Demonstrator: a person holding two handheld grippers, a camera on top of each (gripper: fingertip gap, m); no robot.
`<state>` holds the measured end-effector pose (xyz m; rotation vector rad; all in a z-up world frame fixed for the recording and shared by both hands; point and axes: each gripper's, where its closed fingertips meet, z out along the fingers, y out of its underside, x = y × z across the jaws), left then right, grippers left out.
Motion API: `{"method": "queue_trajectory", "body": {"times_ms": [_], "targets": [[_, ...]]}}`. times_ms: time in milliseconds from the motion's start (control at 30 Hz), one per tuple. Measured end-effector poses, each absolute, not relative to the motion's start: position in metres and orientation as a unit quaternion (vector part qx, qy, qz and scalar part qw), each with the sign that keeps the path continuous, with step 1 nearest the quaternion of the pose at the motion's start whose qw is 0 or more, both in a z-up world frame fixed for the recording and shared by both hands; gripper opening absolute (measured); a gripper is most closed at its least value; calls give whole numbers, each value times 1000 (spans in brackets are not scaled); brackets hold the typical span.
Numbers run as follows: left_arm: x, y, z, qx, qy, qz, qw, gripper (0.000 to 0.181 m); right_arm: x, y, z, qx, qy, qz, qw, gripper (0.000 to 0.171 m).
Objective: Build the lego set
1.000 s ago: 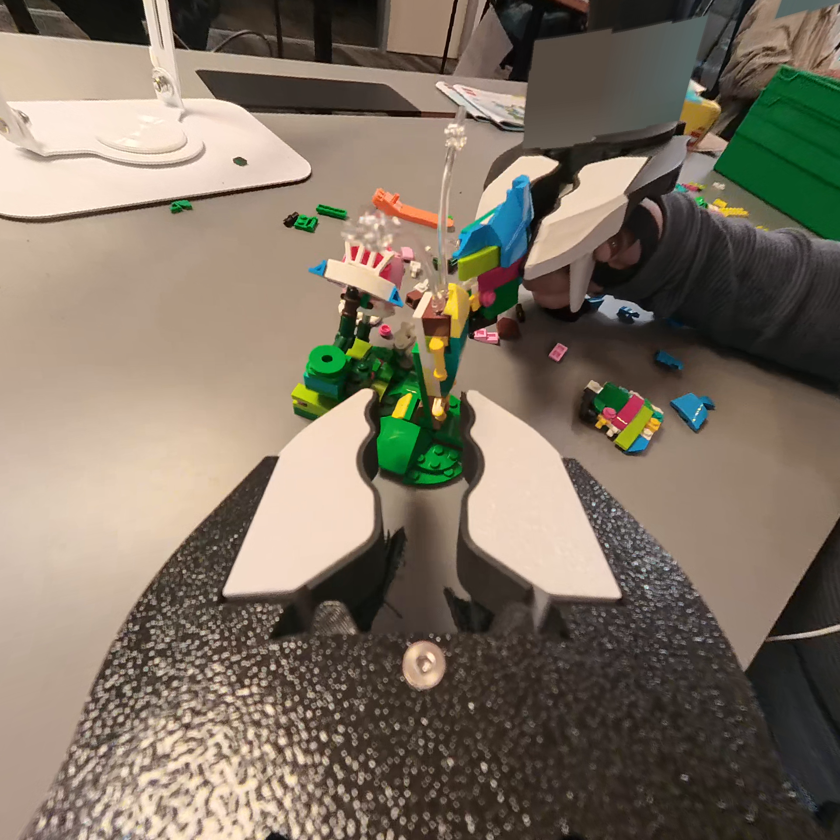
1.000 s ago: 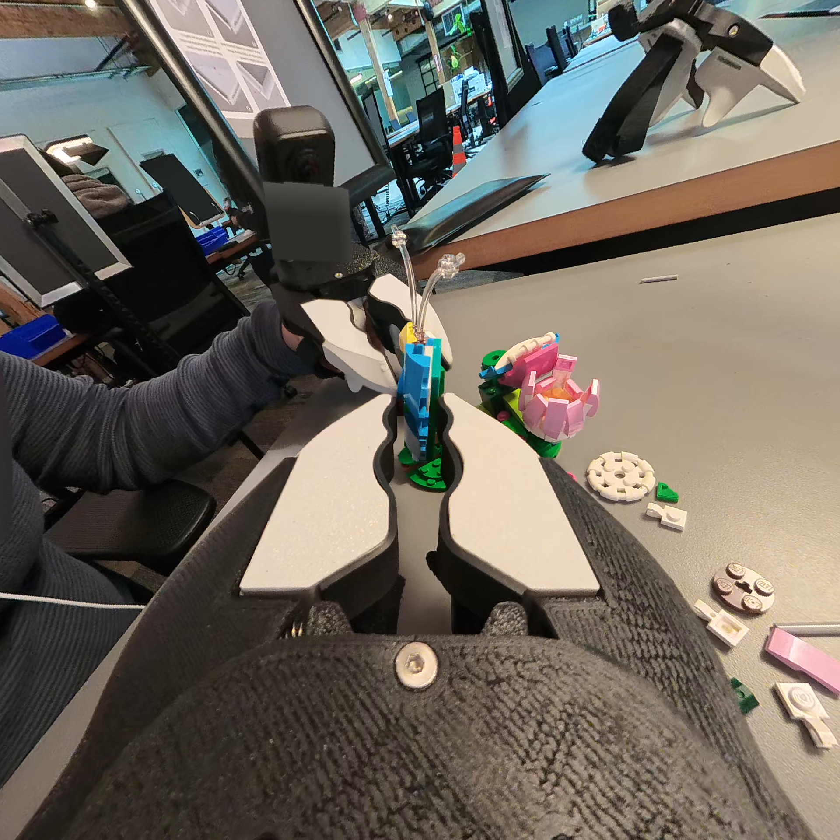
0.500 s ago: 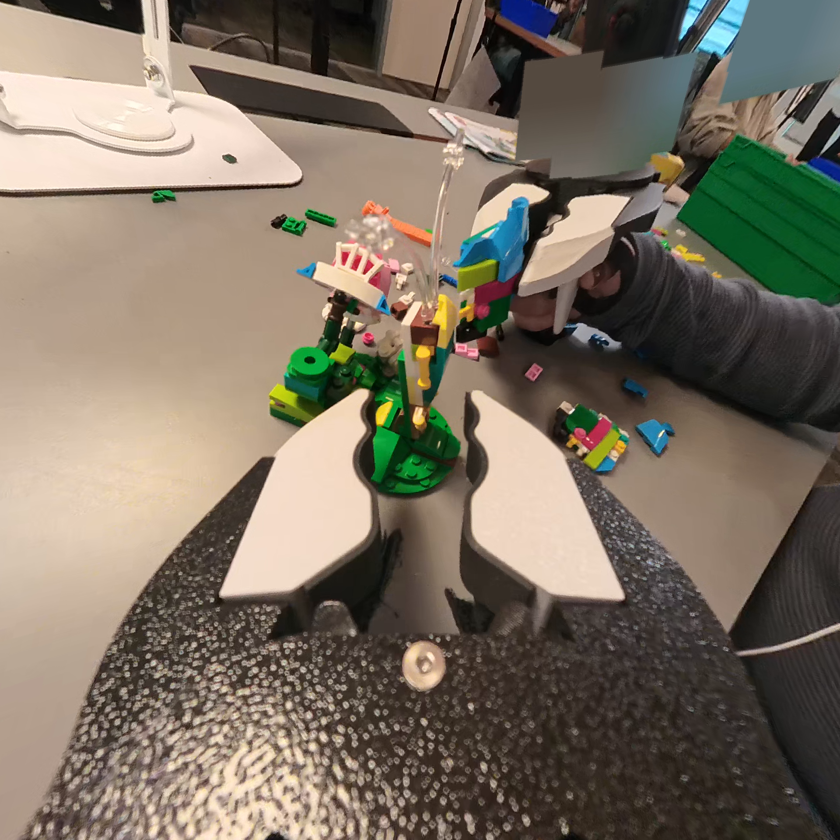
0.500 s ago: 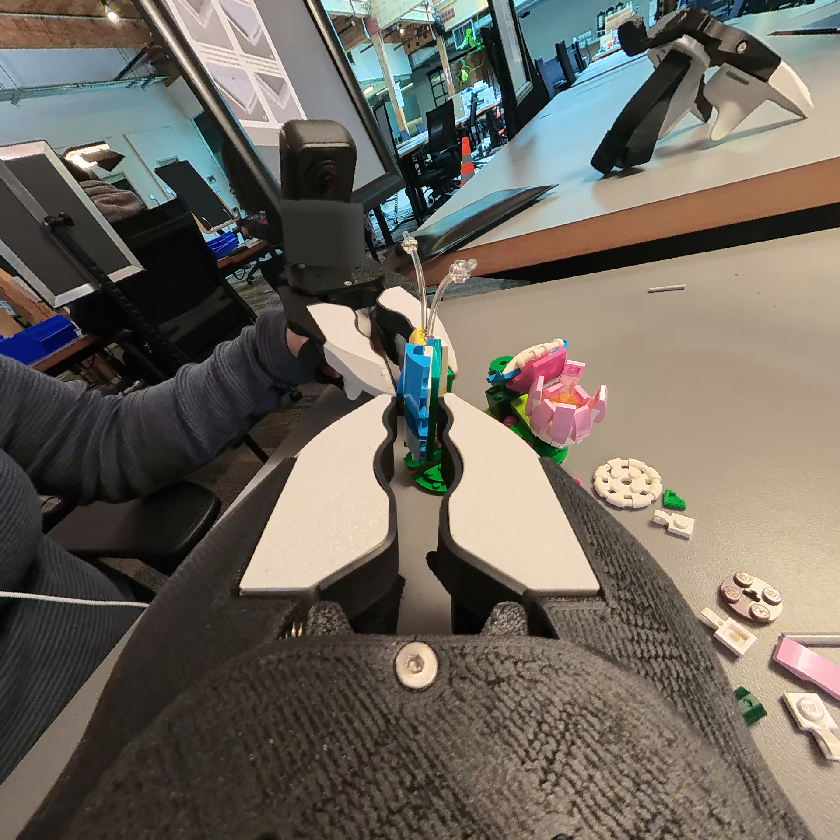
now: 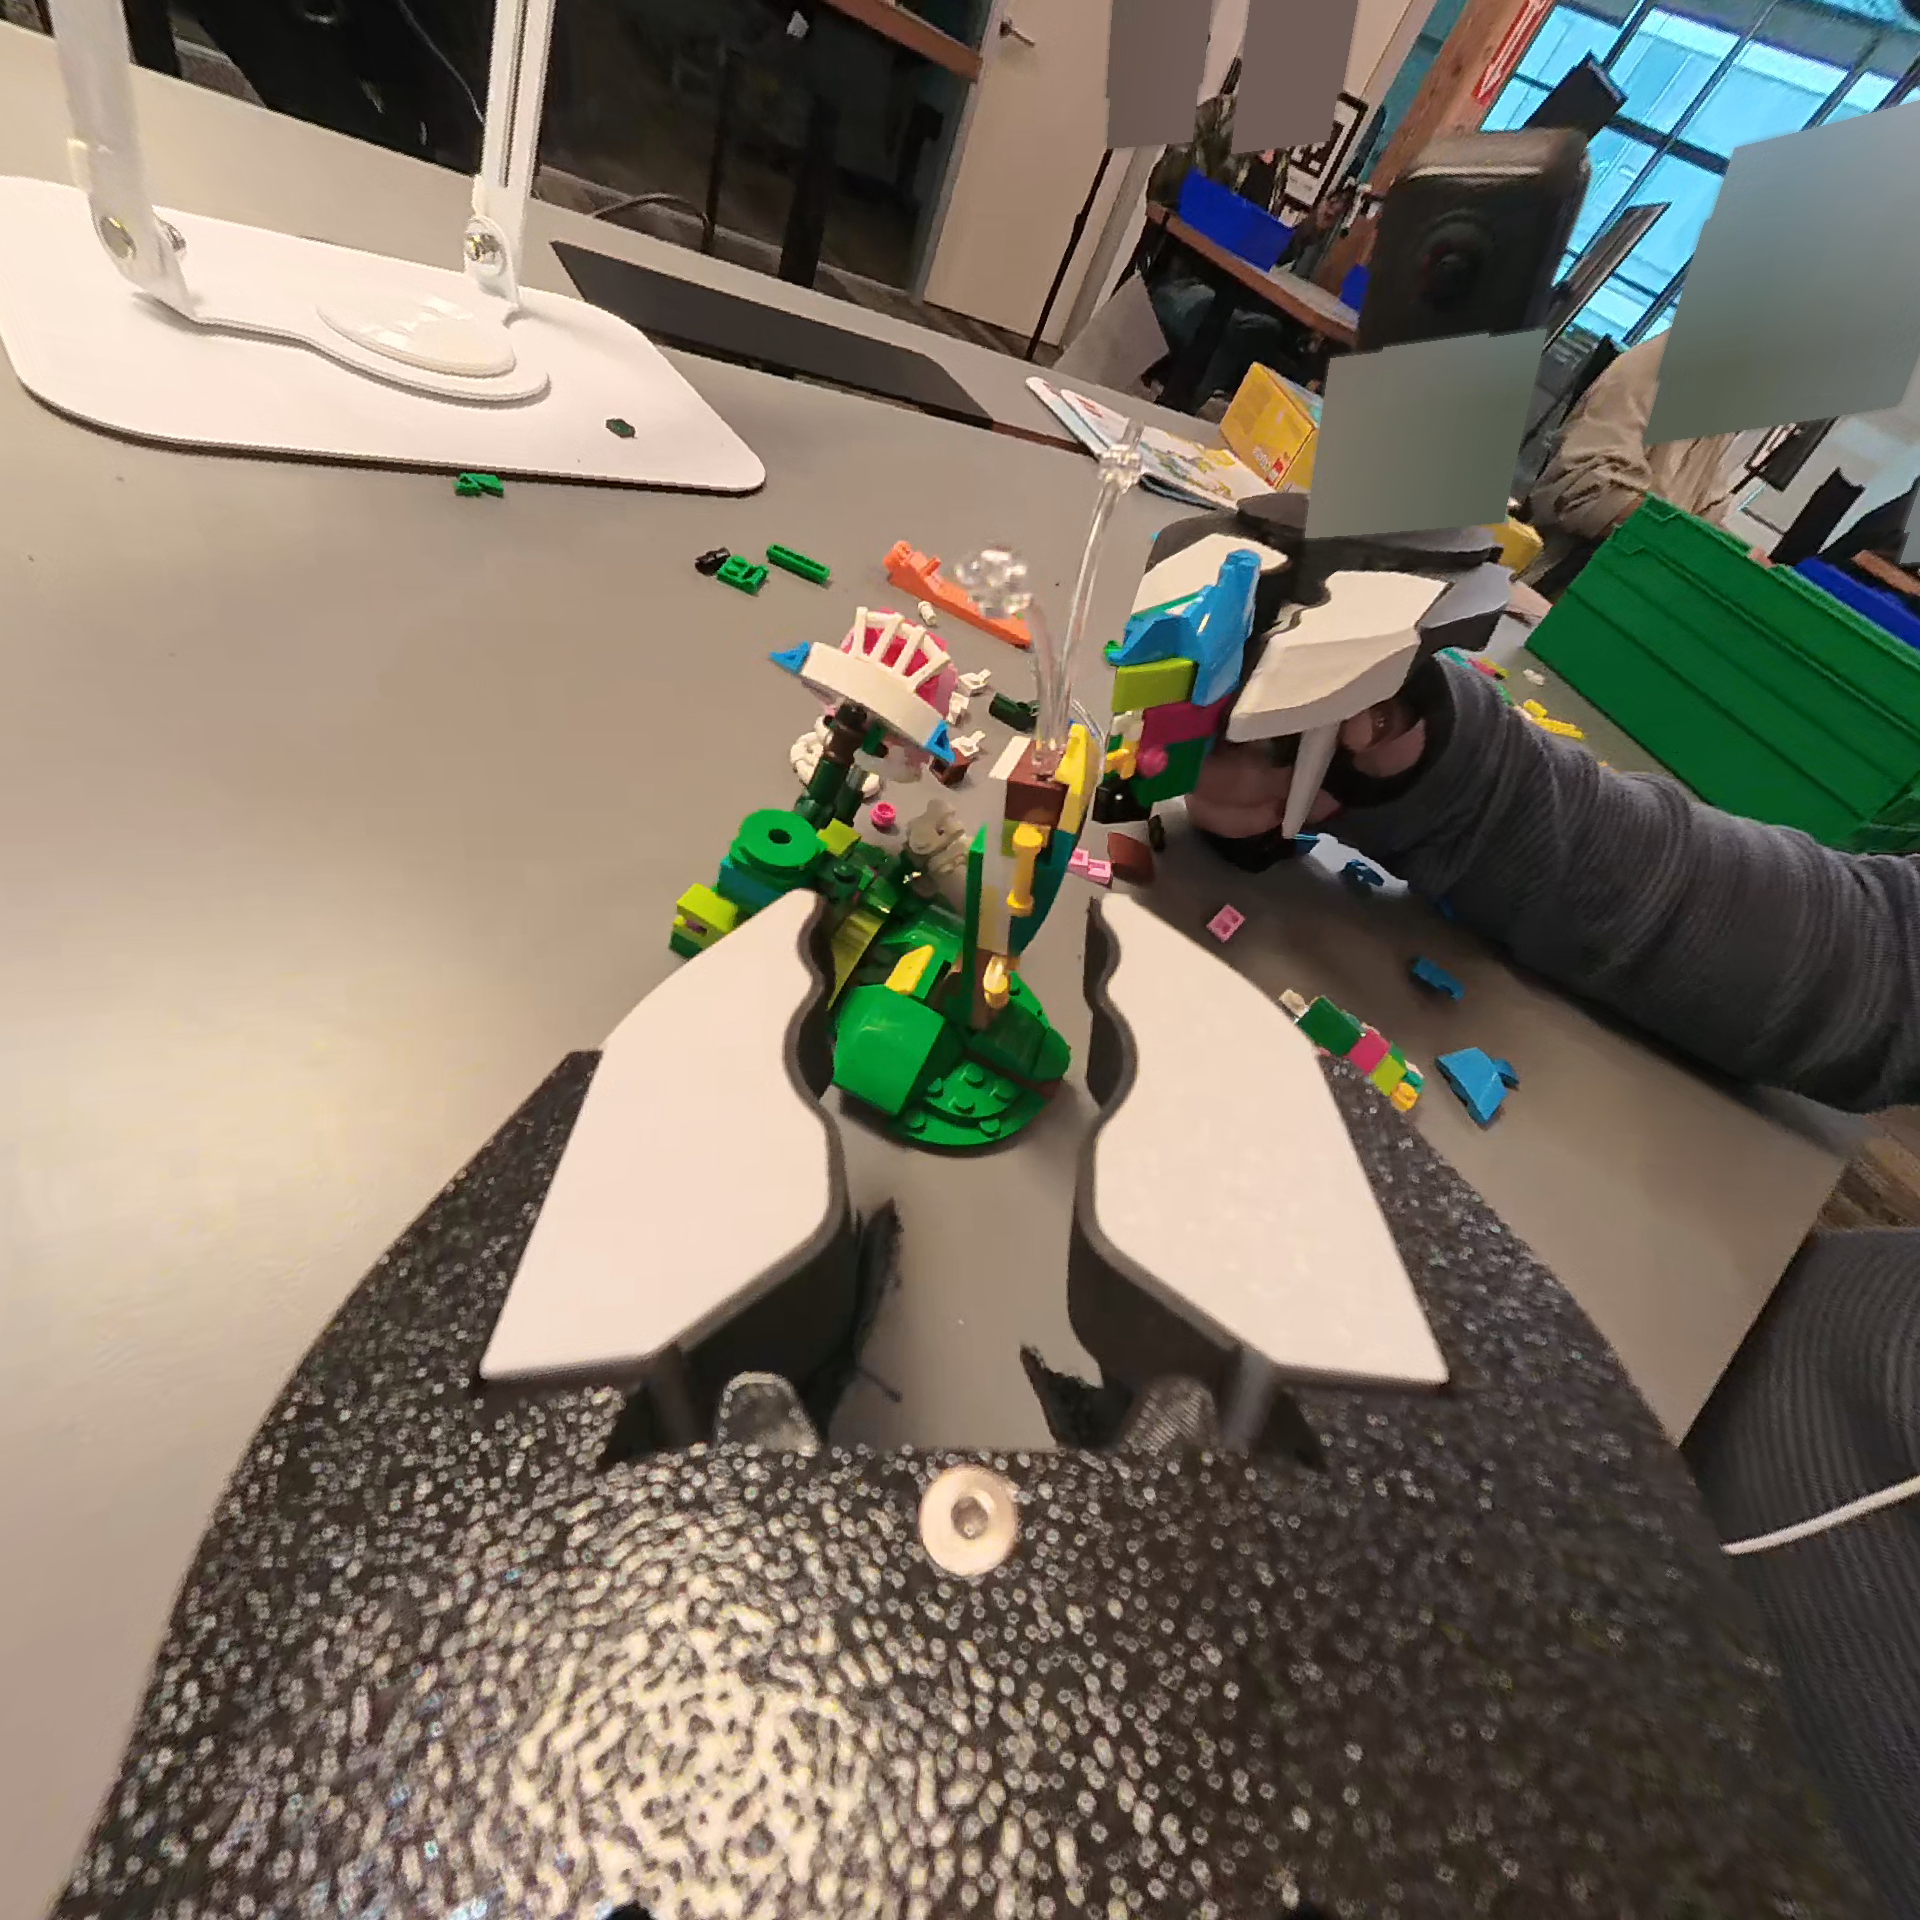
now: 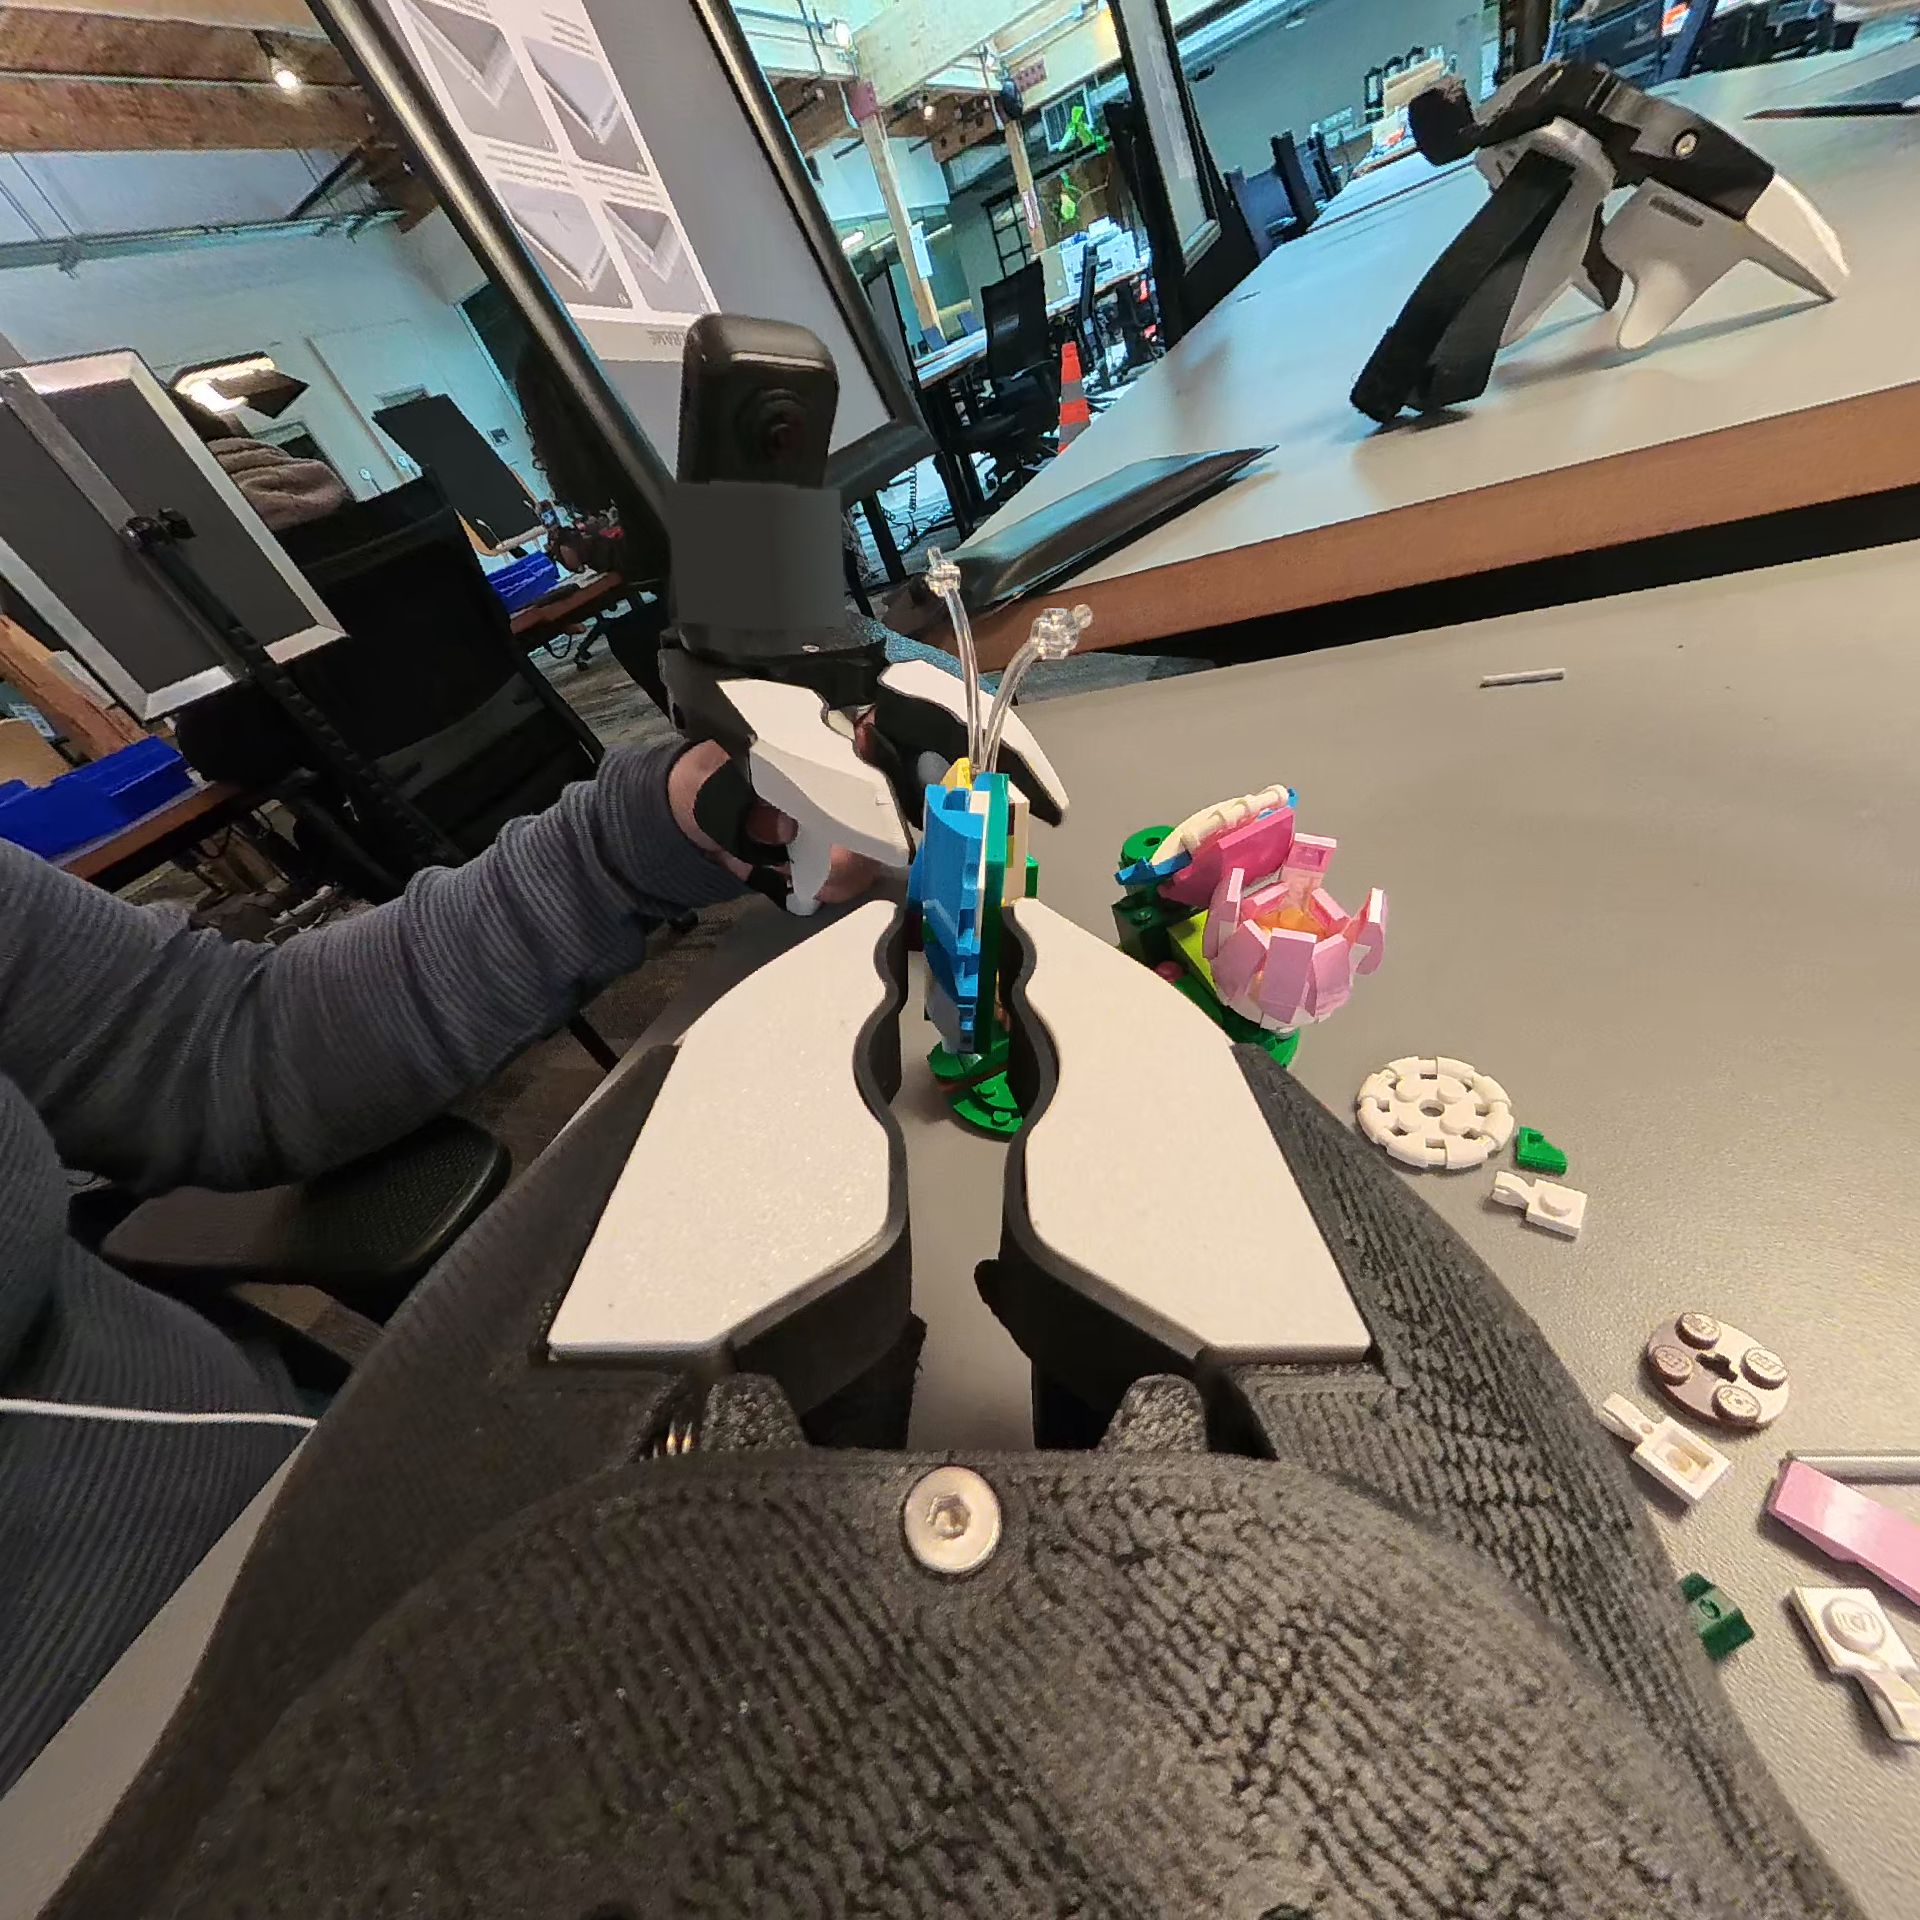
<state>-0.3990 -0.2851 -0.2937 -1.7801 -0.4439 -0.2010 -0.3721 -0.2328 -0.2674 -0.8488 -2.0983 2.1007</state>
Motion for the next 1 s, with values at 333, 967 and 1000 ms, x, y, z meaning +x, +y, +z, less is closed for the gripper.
{"method": "queue_trajectory", "body": {"times_ms": [333,967,1000], "targets": [[-399,-284,-295,-770,-193,-97,601,42,-372,-234,-268,-274,-683,677,26,15],[-399,-286,-290,-762,-189,-93,612,40,-372,-234,-270,-274,-686,674,23,14],[-399,-286,-290,-762,-190,-94,613,39,-372,-234,-270,-274,-686,674,22,14]]}}
